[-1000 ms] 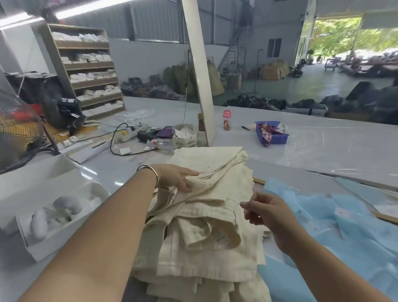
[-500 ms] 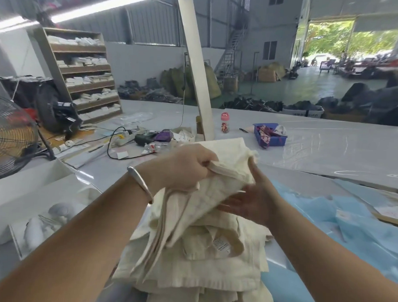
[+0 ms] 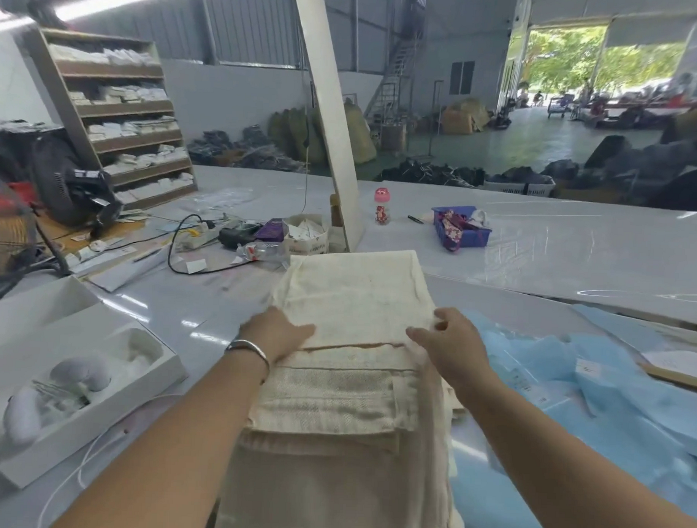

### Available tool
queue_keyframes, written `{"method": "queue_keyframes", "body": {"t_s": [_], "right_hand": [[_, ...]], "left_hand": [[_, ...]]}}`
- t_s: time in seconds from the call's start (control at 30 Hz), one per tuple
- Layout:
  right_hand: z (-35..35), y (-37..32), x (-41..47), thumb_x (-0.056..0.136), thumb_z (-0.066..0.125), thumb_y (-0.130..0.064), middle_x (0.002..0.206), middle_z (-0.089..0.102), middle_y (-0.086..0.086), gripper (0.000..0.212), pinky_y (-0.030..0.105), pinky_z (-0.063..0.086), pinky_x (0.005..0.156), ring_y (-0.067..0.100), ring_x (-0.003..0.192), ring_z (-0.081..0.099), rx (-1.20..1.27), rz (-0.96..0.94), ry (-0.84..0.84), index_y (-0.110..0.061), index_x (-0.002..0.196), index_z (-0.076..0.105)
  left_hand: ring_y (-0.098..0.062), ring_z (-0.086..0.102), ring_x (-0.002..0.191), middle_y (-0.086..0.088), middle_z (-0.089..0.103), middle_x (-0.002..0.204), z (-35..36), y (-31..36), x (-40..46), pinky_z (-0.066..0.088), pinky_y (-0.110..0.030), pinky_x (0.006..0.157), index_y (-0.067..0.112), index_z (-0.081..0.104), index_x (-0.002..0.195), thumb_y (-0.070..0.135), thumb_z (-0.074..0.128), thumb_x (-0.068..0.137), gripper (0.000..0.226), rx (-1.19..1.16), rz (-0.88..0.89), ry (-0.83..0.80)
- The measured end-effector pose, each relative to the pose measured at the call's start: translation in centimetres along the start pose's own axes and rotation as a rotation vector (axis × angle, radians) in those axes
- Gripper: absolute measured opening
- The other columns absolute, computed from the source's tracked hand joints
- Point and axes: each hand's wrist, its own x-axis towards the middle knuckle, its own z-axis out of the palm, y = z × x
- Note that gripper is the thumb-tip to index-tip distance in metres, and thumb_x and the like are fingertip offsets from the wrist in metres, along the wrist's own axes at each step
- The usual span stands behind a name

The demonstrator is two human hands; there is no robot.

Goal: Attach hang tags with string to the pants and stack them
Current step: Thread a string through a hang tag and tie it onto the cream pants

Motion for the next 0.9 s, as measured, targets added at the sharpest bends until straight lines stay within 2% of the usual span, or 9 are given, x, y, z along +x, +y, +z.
{"method": "queue_keyframes", "body": {"t_s": [0.1, 0.2, 0.3, 0.37, 0.47, 0.53, 0.6, 0.73, 0.9], "right_hand": [[0.5, 0.2, 0.5, 0.069, 0.085, -0.028, 0.106, 0.061, 0.002, 0.051, 0.028, 0.045, 0.064, 0.018, 0.091, 0.06, 0.126, 0.113, -0.21, -0.01, 0.108, 0.058], [1.6, 0.3, 1.1, 0.065, 0.086, -0.01, 0.106, 0.07, 0.012, 0.048, 0.036, 0.054, 0.081, 0.028, 0.097, 0.066, 0.383, 0.211, -0.2, -0.005, 0.109, 0.065], [1.1, -1.4, 1.1, 0.067, 0.077, 0.003, 0.108, 0.067, 0.018, 0.05, 0.048, 0.053, 0.09, 0.035, 0.098, 0.065, 0.521, 0.272, -0.235, 0.001, 0.114, 0.061], [-0.3, -2.8, 0.5, 0.064, 0.073, 0.005, 0.094, 0.07, 0.016, 0.042, 0.041, 0.059, 0.075, 0.031, 0.083, 0.068, 0.574, 0.182, -0.323, 0.002, 0.105, 0.066], [-3.7, -3.6, -1.5, 0.051, 0.077, -0.013, 0.08, 0.071, 0.012, 0.037, 0.026, 0.054, 0.056, 0.023, 0.065, 0.068, 0.791, 0.023, -0.557, -0.009, 0.088, 0.075], [-4.7, -3.1, -2.4, 0.056, 0.079, -0.034, 0.091, 0.073, 0.012, 0.044, 0.031, 0.057, 0.065, 0.026, 0.076, 0.071, 0.931, 0.072, -0.688, -0.011, 0.094, 0.077], [-4.2, -2.3, -3.4, 0.072, 0.071, -0.041, 0.098, 0.073, 0.014, 0.043, 0.035, 0.058, 0.067, 0.027, 0.08, 0.072, 0.873, 0.218, -0.731, -0.011, 0.101, 0.076], [-3.6, -1.0, -5.3, 0.079, 0.063, 0.003, 0.104, 0.071, 0.021, 0.035, 0.039, 0.06, 0.069, 0.032, 0.082, 0.07, 0.611, 0.352, -0.653, 0.002, 0.114, 0.066], [-6.1, -0.6, -7.2, 0.073, 0.063, 0.009, 0.108, 0.07, 0.02, 0.039, 0.036, 0.058, 0.068, 0.034, 0.093, 0.07, 0.668, 0.236, -0.652, -0.003, 0.11, 0.07]], "left_hand": [[-0.028, 0.057, 0.116, -0.007, 0.06, 0.129, 0.6, -1.2, 0.6, 0.045, -0.029, 0.092, 0.011, 0.054, 0.132, 0.049, 0.076, 0.077, 0.071, -0.394, -0.048, -0.074], [-0.029, 0.062, 0.107, -0.011, 0.066, 0.118, 1.1, -1.0, 1.5, 0.051, -0.037, 0.095, 0.004, 0.061, 0.122, 0.038, 0.085, 0.07, 0.066, -0.48, -0.075, -0.034], [-0.031, 0.068, 0.087, -0.018, 0.07, 0.104, 0.1, -0.2, 1.3, 0.058, -0.033, 0.074, 0.0, 0.068, 0.102, 0.008, 0.082, 0.071, 0.035, -0.805, -0.084, -0.082], [-0.033, 0.07, 0.083, -0.018, 0.072, 0.096, -1.3, -0.2, 0.4, 0.058, -0.03, 0.067, -0.001, 0.072, 0.089, 0.001, 0.077, 0.071, 0.018, -0.986, 0.053, -0.096], [-0.027, 0.072, 0.088, -0.014, 0.074, 0.096, -4.0, -1.9, -0.9, 0.058, -0.029, 0.068, 0.006, 0.077, 0.094, 0.028, 0.076, 0.076, 0.029, -1.328, 0.344, -0.298], [-0.024, 0.073, 0.08, -0.011, 0.075, 0.087, -4.5, -3.2, -1.6, 0.057, -0.028, 0.063, 0.01, 0.079, 0.088, 0.056, 0.06, 0.087, 0.049, -1.362, 0.313, -0.393], [-0.028, 0.073, 0.081, -0.017, 0.075, 0.092, -3.1, -3.5, -1.8, 0.06, -0.034, 0.066, 0.006, 0.077, 0.095, 0.064, 0.05, 0.089, 0.064, -1.278, 0.1, -0.428], [-0.027, 0.074, 0.077, -0.018, 0.074, 0.095, -1.3, -3.6, -3.4, 0.062, -0.039, 0.065, -0.003, 0.066, 0.117, 0.012, 0.066, 0.078, 0.042, -1.233, -0.113, -0.443], [-0.031, 0.072, 0.095, -0.019, 0.071, 0.11, -2.9, -4.6, -7.4, 0.06, -0.038, 0.066, 0.0, 0.074, 0.105, 0.004, 0.059, 0.079, 0.03, -1.395, 0.027, -0.479]]}}
